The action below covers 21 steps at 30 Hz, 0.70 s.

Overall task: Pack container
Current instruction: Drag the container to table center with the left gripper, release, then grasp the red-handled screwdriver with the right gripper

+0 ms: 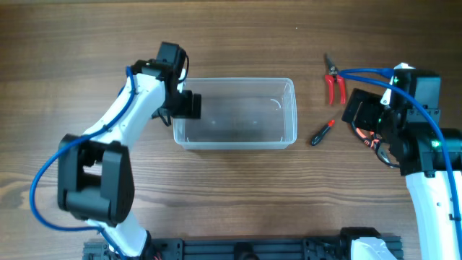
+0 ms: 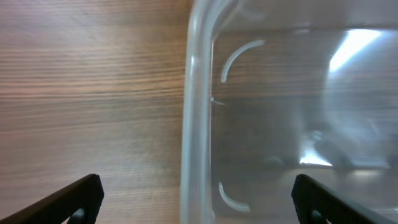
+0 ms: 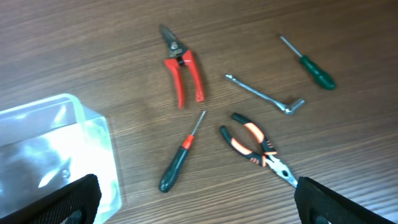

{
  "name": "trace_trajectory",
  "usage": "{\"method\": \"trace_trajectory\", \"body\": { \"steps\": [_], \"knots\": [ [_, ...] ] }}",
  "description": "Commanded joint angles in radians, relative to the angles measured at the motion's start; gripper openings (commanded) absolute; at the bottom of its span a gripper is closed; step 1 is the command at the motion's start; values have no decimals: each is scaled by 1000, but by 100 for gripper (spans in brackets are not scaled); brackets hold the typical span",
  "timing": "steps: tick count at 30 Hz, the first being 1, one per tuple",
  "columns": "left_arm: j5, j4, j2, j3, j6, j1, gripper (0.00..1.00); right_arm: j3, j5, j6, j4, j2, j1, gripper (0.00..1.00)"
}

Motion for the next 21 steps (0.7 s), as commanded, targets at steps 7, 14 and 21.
{"method": "trace_trajectory", "body": {
  "steps": [7,14,21],
  "knots": [
    [-159,-163,-390,161,-142,102,100,69,-69,9,-98,118,-3,100],
    [-111,-235,-431,158,-183,319,100,375,-172,-7,-170,479,-3,100],
    [-111,-241,-424,157,-183,343,100,327,-312,445,-177,652,-3,100]
  ]
}}
